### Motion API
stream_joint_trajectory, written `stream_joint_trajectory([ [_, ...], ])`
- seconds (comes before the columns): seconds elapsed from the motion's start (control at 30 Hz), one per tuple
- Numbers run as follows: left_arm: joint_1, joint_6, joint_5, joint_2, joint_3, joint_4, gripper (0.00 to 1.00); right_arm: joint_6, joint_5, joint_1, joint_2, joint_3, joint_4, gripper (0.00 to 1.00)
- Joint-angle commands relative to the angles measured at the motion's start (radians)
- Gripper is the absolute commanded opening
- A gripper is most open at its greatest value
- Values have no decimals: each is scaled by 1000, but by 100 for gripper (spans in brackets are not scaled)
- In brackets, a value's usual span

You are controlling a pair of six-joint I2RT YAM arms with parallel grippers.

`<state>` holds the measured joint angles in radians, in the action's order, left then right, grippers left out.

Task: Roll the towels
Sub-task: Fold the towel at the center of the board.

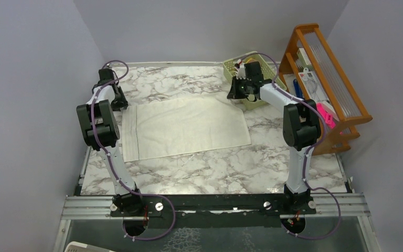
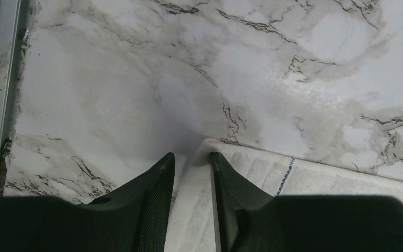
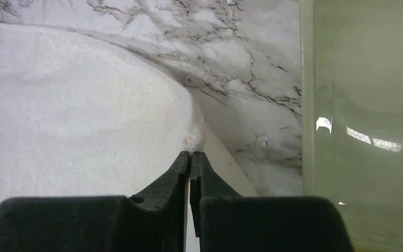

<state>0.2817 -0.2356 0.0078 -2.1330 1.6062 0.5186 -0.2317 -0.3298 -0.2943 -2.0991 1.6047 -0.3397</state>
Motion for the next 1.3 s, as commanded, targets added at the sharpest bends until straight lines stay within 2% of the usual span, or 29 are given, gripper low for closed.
stream_joint_trajectory([
  [0.0,-27,40,-71,-50,-2,15,30,-4,-28,13,48,-20,39,4],
  [0.1,-27,49,-78,-57,1,18,4,-3,-28,17,57,-32,45,4],
  [0.13,-26,51,-76,-57,1,20,0,-4,-29,19,61,-36,46,4],
  [0.33,7,53,-57,-20,13,23,0,-7,-32,31,74,-42,54,4],
  [0.57,51,38,-69,146,-35,-56,0,-37,-49,32,81,-57,94,3],
  [0.73,53,43,-57,176,-38,-106,0,-13,-24,33,20,50,53,3],
  [0.93,53,42,-21,135,65,-111,0,10,-5,36,-94,257,-23,3],
  [1.07,53,43,31,133,108,-113,0,29,9,38,-138,334,-63,3],
  [1.17,53,29,76,158,61,-145,0,41,16,40,-128,322,-60,1],
  [1.27,53,23,92,228,-84,-236,0,45,7,45,-95,261,-35,1],
])
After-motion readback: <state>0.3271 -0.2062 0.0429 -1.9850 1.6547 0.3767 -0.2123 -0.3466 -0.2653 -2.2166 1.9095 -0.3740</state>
